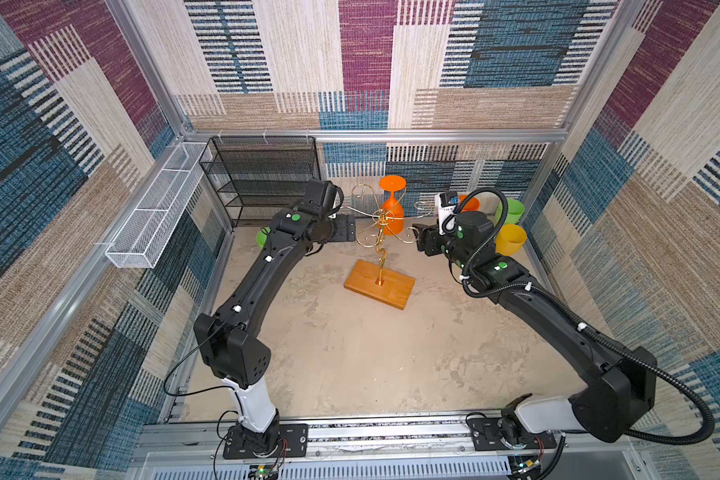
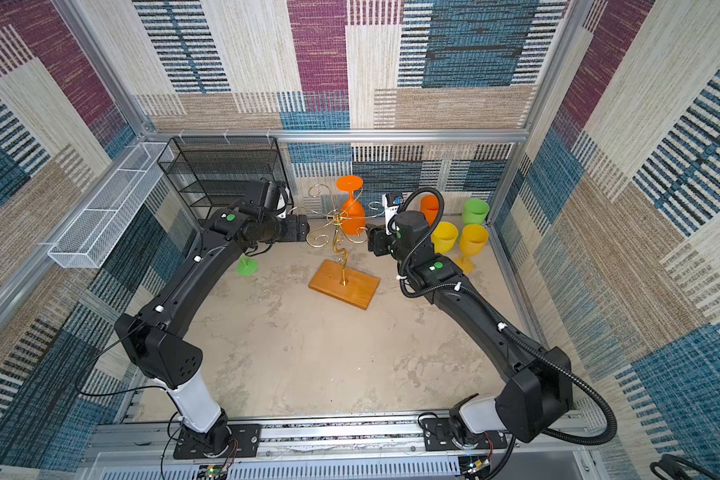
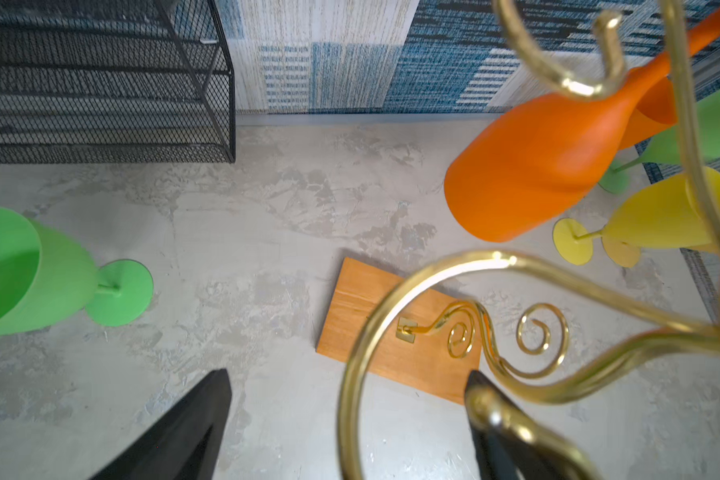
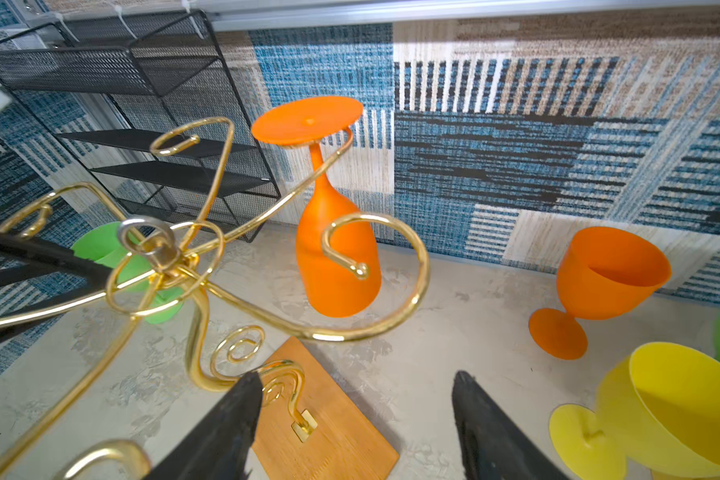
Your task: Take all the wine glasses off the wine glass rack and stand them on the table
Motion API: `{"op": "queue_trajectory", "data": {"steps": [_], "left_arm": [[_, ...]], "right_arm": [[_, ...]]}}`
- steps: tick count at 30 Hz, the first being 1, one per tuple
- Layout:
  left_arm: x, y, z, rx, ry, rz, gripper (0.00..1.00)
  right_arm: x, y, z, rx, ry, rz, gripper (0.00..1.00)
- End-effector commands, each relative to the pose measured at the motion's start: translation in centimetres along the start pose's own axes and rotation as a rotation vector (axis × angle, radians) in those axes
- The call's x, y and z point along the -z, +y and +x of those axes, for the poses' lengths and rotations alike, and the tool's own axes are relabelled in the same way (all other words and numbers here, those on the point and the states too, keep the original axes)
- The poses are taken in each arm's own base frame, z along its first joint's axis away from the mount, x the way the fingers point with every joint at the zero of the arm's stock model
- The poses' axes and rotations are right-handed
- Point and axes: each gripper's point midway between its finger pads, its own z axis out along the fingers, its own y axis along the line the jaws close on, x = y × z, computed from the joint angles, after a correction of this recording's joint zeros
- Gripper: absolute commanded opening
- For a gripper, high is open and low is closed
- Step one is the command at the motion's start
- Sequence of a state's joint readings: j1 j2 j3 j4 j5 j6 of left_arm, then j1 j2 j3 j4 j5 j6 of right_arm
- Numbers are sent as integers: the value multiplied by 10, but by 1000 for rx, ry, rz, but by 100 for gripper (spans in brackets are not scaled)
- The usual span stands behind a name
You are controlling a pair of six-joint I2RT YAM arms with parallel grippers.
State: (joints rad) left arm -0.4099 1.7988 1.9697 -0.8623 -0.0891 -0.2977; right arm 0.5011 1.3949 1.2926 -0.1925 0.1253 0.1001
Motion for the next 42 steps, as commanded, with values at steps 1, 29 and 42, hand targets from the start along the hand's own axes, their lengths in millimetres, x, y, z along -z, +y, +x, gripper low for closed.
{"op": "queue_trajectory", "data": {"steps": [1,29,42], "left_arm": [[-1,9,-6,-53,-6,-50,91],[-13,18,-35,-27,-11,-13,95],[6,18,-23,-62,-36,19,99]], "right_arm": [[4,10,-9,9,-25,5,74],[54,52,-52,-4,-178,34,83],[25,23,-88,-167,-158,-76,78]]}}
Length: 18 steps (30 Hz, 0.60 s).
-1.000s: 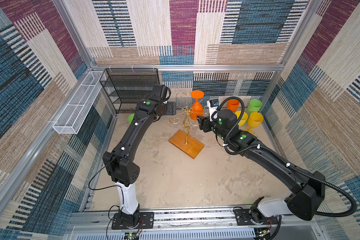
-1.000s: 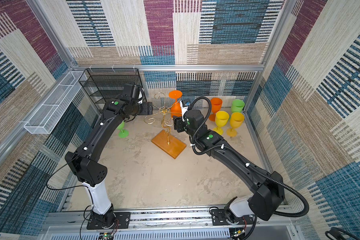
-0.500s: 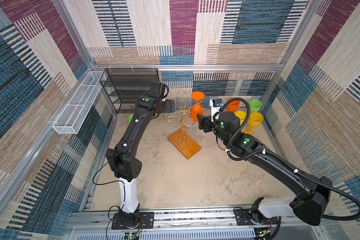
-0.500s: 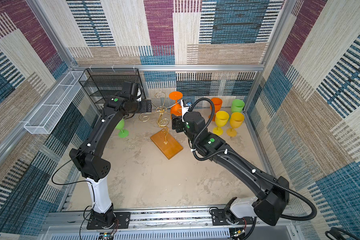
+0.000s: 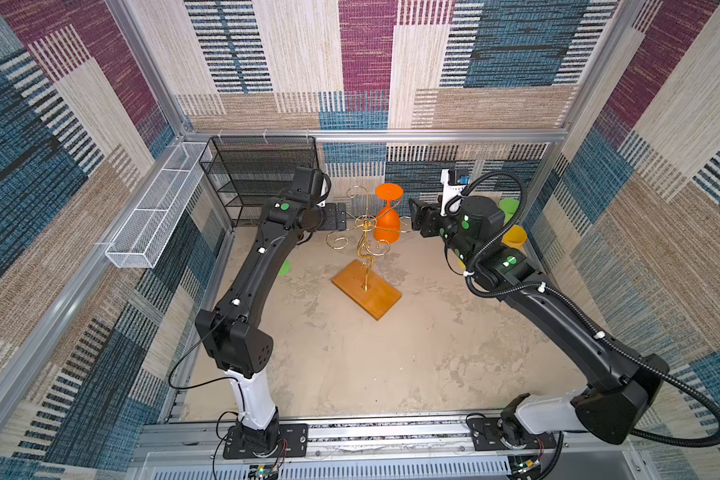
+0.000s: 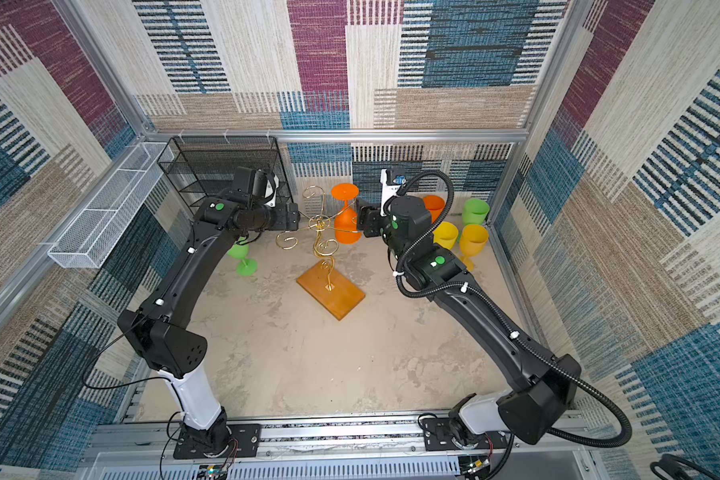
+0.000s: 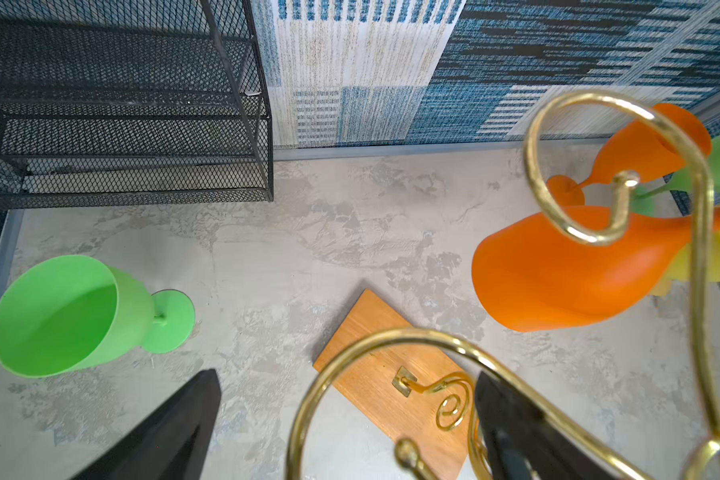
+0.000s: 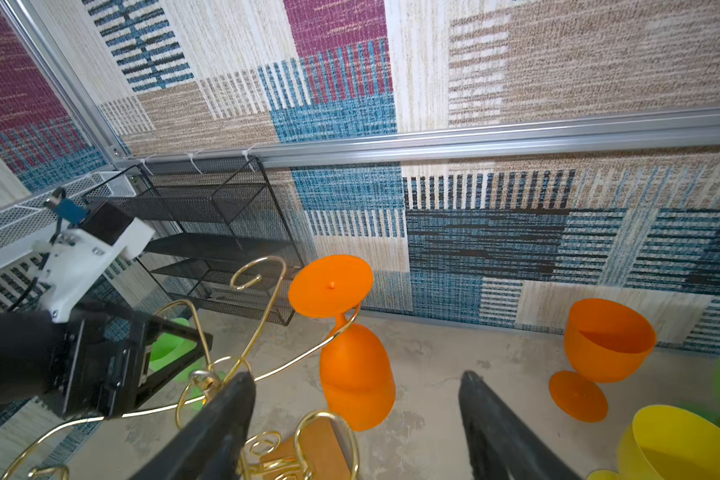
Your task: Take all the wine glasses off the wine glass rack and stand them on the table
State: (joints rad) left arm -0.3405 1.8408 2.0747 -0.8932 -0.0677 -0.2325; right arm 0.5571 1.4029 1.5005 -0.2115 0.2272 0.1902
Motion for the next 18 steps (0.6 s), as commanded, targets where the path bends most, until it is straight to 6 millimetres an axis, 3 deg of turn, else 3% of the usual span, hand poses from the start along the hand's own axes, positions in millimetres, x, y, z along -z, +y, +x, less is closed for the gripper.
{"op": "queue_trajectory", "data": {"steps": [1,4,6,11,18], "left_arm": [[3,-6,3,-50,-4,45,99],[5,-6,6,-63,-6,55,99],[6,-7,6,-71,-7,68,99],[5,-9,5,-62,-10,96,98],[13,-16,-12,-9,-25,146,99]], "right_arm": [[-8,5,-2,-74,36,-94,78],[-22,-3,1,-100,70,-105,78],[-27,-3,-11,-135,58,-139,77],[-45,-2,-7,-262,90,-212,73],[-56,3,-9,-385,99,-295,71]]}}
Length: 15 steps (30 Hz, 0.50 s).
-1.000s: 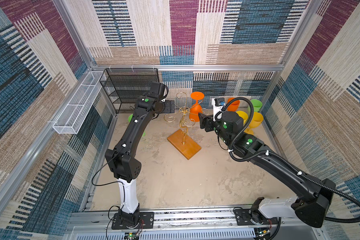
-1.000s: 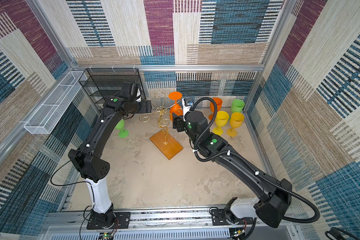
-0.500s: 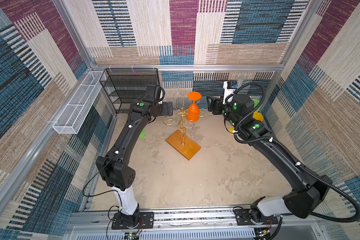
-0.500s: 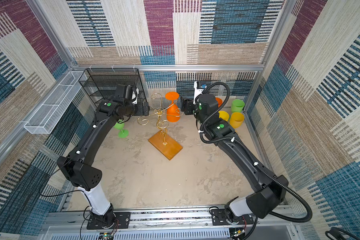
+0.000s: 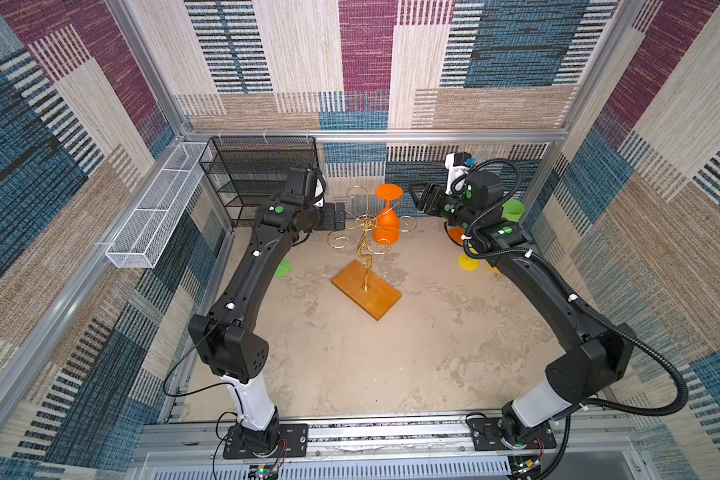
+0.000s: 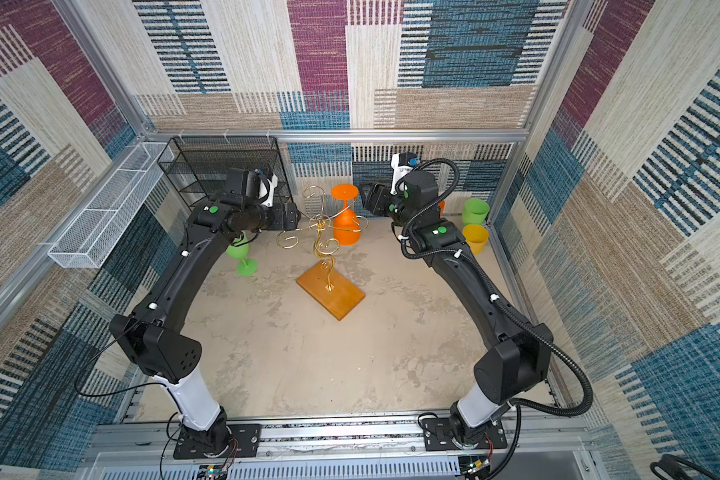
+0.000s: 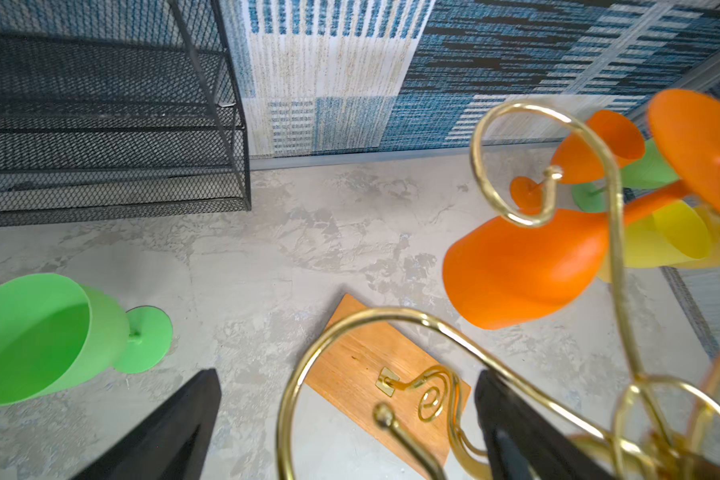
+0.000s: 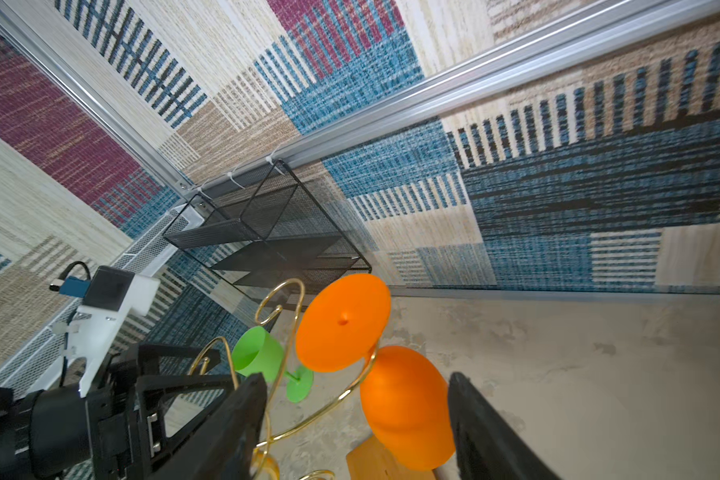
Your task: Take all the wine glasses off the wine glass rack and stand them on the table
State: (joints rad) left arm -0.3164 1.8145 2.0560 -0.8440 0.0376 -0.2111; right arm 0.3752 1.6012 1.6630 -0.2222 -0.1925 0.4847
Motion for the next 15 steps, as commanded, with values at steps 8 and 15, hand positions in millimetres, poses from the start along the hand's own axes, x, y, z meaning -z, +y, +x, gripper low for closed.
{"op": "queue_trajectory", "data": {"steps": [8,15], "left_arm": [[9,-19,-19,52,13,91,99],[21,-25,-23,72,9,126,99]], "right_arm": [[-10,11,-8,-101,-12,-92,71],[-23,4,-6,-177,11,-103,70]]}}
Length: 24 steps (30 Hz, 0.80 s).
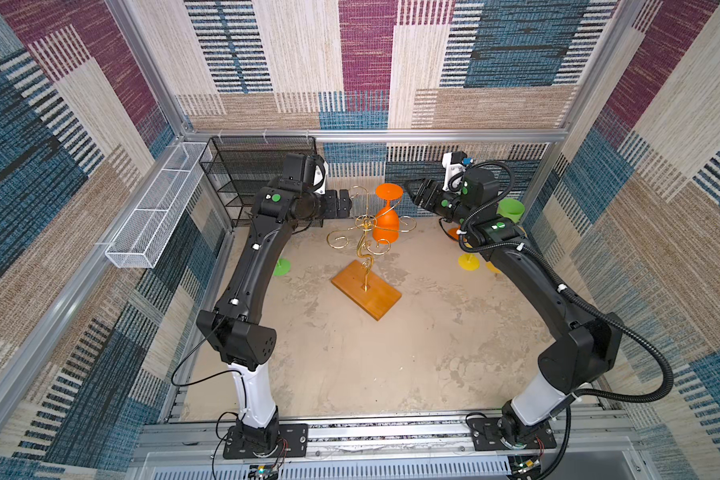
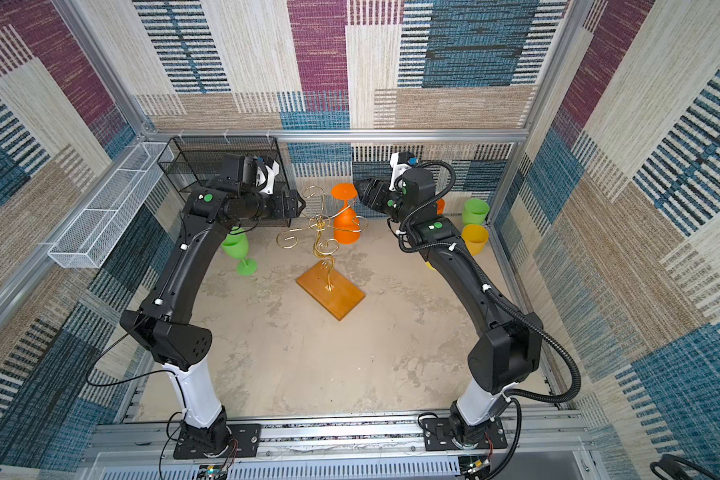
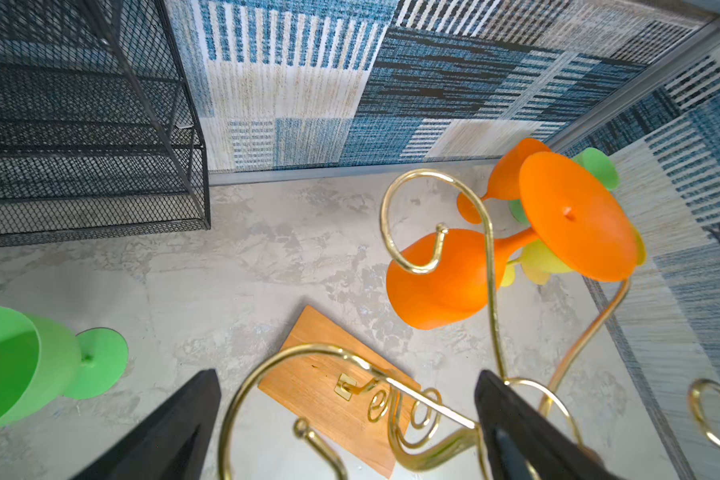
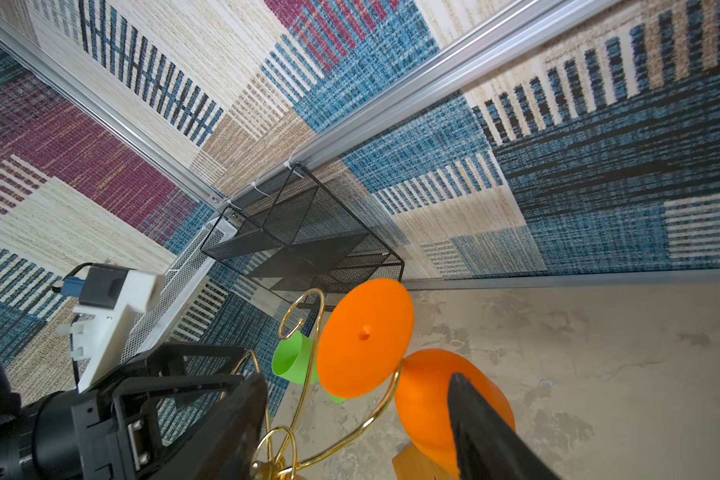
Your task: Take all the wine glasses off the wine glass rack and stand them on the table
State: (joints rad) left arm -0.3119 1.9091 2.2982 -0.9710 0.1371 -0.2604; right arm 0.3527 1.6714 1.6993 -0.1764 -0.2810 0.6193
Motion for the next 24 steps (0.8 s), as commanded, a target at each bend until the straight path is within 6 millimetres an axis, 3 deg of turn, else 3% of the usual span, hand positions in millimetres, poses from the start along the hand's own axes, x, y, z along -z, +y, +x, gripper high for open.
{"op": "queue_trajectory", "data": {"steps": [1,15,24], "left_arm": [[10,-7,0,20,4,31,99],[48,-7,22,-6,-16,46,91],[56,0,47,-11,2,27,90]], "right_arm": [[-6,7,-6,-54,-10,-49,70],[-39,5,-6,-225,58,-137,57],[-52,-5,3,-260,82,-125,50]]}}
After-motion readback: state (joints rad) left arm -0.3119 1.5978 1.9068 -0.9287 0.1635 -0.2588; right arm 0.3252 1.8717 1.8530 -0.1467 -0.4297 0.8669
